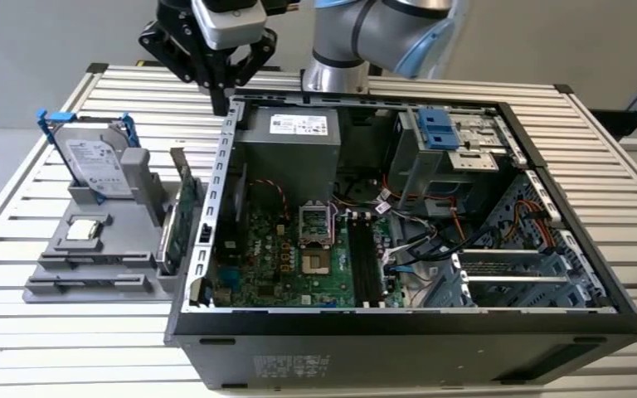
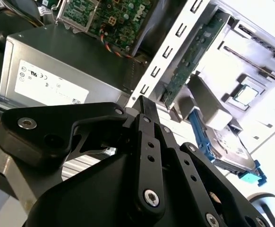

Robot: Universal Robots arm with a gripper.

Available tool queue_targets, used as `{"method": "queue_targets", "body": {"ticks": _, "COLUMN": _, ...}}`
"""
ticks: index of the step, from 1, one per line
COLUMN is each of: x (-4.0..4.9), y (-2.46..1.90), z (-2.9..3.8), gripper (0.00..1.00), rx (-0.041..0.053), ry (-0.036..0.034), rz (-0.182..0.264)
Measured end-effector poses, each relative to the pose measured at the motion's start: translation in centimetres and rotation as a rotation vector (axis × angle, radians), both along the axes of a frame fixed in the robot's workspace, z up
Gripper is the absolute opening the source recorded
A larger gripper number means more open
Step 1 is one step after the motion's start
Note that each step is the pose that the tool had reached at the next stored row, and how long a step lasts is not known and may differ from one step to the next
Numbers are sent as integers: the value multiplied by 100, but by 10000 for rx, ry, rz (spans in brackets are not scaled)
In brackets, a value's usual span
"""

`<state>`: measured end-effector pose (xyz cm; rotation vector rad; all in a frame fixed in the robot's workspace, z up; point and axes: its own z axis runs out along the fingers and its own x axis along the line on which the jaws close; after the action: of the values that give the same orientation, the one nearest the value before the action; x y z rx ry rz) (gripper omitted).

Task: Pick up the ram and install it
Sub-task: 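Reach for the ram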

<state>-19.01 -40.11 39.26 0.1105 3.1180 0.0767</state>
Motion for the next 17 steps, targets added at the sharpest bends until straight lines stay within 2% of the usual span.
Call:
{"method": "queue_targets", "body": {"ticks": 8, "x": -130, "y": -2, "z": 0, "gripper": 0, "rx": 0, "ry": 0, "rz": 0}}
{"method": "queue_targets", "body": {"ticks": 17, "x": -321, "y": -6, "z": 0, "gripper": 0, "rx": 0, "ry": 0, "rz": 0}}
